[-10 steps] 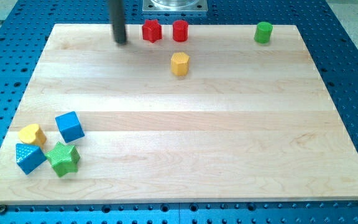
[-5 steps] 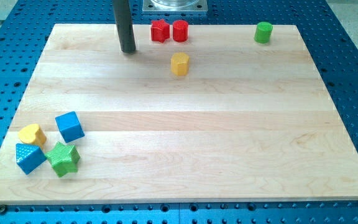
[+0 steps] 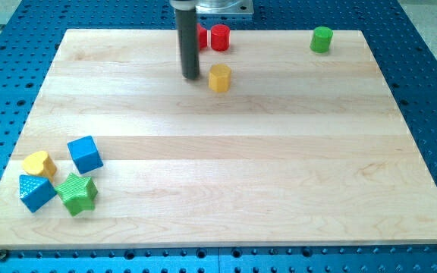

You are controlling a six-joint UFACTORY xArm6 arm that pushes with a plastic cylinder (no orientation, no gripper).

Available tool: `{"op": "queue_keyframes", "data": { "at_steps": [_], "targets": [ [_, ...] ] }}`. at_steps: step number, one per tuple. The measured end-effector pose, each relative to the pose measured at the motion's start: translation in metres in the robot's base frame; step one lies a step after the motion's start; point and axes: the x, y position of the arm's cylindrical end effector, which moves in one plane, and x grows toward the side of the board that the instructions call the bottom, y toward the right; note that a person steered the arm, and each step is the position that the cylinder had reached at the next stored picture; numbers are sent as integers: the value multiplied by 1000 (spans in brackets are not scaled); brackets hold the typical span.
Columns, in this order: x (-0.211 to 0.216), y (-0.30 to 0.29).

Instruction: Slide the hexagon to the center right of the board

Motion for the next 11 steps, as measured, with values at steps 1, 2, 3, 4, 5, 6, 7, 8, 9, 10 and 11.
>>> {"op": "queue_keyframes", "data": {
  "at_steps": [1,2,3,4,5,6,7,8,9,10,11],
  "targets": [
    [17,115],
    [18,98],
    [14,57],
    [22,112],
    [23,130],
    [25,49],
    [52,70],
    [65,179],
    [72,214],
    [86,122],
    [184,52]
  ]
}}
